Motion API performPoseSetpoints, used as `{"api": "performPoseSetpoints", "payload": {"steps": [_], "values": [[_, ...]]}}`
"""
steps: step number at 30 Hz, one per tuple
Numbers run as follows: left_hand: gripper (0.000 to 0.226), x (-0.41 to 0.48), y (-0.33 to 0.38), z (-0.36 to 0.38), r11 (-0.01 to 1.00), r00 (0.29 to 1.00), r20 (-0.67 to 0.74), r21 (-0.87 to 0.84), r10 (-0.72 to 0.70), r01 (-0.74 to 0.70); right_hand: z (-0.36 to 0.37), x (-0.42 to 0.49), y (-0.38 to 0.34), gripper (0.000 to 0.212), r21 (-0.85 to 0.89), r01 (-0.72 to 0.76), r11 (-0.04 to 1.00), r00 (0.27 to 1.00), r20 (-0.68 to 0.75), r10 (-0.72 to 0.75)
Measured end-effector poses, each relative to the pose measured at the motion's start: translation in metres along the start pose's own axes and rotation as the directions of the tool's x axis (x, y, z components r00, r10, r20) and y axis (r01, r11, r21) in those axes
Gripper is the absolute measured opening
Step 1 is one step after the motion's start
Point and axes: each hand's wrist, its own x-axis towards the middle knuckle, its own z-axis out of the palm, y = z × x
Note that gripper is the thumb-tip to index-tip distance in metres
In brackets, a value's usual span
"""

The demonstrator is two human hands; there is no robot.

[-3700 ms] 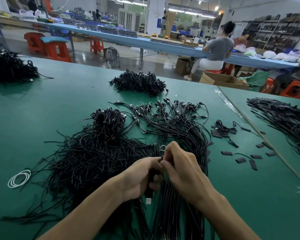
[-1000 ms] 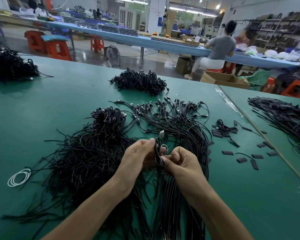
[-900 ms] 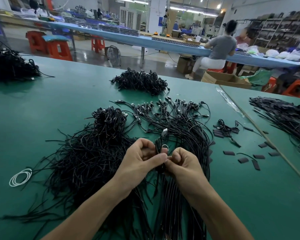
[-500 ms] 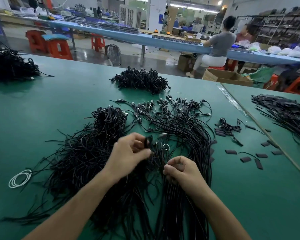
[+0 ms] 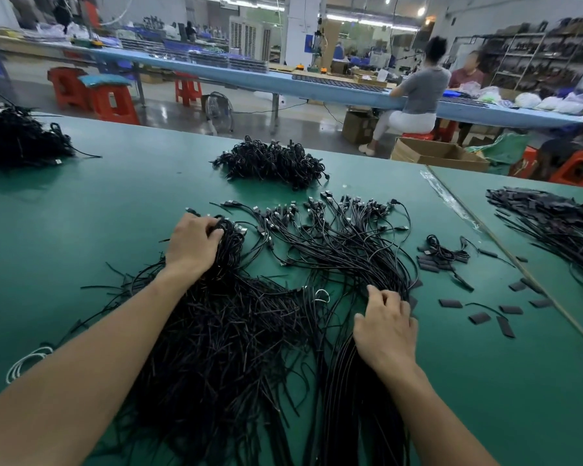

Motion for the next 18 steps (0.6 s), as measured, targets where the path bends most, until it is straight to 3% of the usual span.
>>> {"api": "performPoseSetpoints", "payload": {"steps": [2, 5, 9, 12, 15, 18], "values": [[0.032, -0.001, 0.004, -0.003, 0.995, 0.997, 0.055, 0.090, 0.045, -0.050, 0.000, 0.006, 0.002, 0.049, -0.063, -0.047, 0.997, 0.996, 0.072, 0.051], [0.032, -0.006, 0.008, -0.005, 0.989, 0.997, 0.062, 0.138, 0.037, -0.045, -0.003, 0.011, 0.007, 0.036, 0.101, -0.118, 0.988, 0.991, 0.072, 0.111], [0.035, -0.018, 0.010, -0.002, 0.994, 0.992, -0.105, 0.090, 0.076, -0.067, -0.006, 0.012, 0.010, 0.022, 0.149, -0.121, 0.981, 0.992, 0.036, 0.117], [0.025, -0.031, 0.021, 0.004, 0.971, 0.961, -0.156, 0.099, 0.230, -0.217, -0.012, 0.010, 0.005, 0.023, 0.097, -0.089, 0.991, 0.995, 0.043, 0.085], [0.010, -0.051, 0.043, 0.013, 0.917, 0.914, -0.067, 0.005, 0.399, -0.400, -0.021, 0.005, -0.006, 0.025, 0.057, -0.037, 0.998, 0.999, 0.040, 0.034], [0.013, -0.072, 0.064, 0.022, 0.884, 0.870, 0.163, -0.139, 0.466, -0.447, -0.032, -0.002, -0.014, 0.019, 0.024, -0.023, 0.999, 1.000, 0.003, 0.023]]}}
